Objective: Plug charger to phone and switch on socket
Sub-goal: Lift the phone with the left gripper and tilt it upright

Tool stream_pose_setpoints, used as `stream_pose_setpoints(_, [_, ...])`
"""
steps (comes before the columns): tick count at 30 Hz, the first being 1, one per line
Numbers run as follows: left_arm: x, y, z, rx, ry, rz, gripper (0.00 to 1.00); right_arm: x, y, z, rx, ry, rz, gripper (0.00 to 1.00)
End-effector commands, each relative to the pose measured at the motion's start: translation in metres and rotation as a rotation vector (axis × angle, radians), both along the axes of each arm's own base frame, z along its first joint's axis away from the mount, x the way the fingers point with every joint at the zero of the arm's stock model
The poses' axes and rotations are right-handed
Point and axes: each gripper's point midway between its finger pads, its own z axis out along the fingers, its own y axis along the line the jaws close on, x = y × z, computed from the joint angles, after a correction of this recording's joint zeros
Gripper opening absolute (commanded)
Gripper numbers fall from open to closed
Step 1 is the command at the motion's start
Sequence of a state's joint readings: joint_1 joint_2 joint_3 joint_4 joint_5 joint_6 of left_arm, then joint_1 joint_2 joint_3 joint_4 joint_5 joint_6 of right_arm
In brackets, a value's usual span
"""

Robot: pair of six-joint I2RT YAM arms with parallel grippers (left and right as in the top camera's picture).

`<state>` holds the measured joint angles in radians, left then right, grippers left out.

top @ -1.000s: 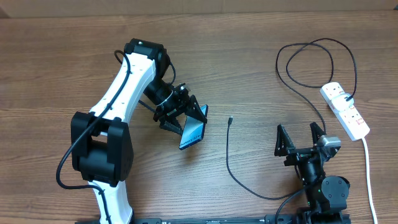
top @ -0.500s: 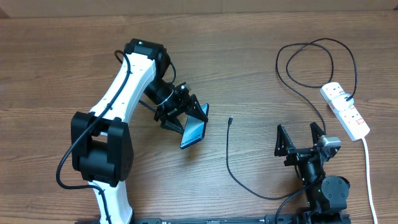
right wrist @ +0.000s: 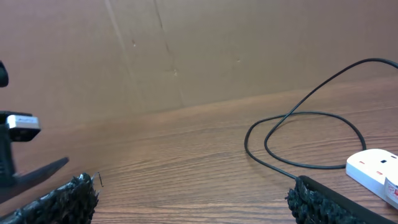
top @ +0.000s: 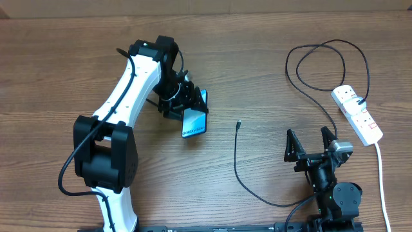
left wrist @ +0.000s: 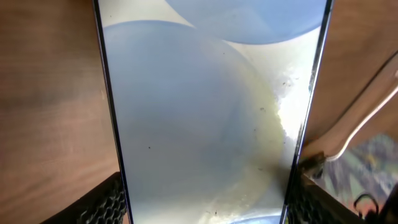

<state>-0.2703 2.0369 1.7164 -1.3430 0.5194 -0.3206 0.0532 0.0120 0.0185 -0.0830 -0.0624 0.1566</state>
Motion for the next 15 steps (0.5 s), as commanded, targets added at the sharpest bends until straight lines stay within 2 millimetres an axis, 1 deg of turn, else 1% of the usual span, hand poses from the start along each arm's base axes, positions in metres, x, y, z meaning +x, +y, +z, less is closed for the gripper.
stream_pose_setpoints(1, [0.016,-0.002,0.005,0.003,-0.027,0.074,0.49,0.0,-0.002,-0.003,-0.005,-0.002,-0.01,1.0])
stream_pose_setpoints(5, [0.027,-0.004,0.005,-0.007,-0.054,0.113,0.49,0.0,-0.002,0.003,-0.003,-0.026,-0.01,1.0])
stream_pose_setpoints(7, [0.033,0.0,0.006,-0.01,-0.064,0.134,0.49,0.0,0.0,0.004,0.01,-0.025,-0.002,1.0])
stream_pose_setpoints(8, [0.035,0.002,0.007,-0.012,-0.069,0.141,0.48,0.0,0.004,0.004,0.034,-0.022,0.023,1.0])
stream_pose_setpoints(9, [0.039,0.006,0.008,-0.013,-0.073,0.155,0.49,-0.001,0.01,0.004,0.063,-0.017,0.057,1.0])
stream_pose_setpoints(12, [0.05,0.019,0.013,-0.017,-0.086,0.209,0.48,-0.009,0.035,0.005,0.2,0.019,0.21,1.0])
stream_pose_setpoints(15, [0.062,0.031,0.023,-0.043,-0.103,0.256,0.47,-0.023,0.066,0.005,0.395,0.107,0.403,1.0])
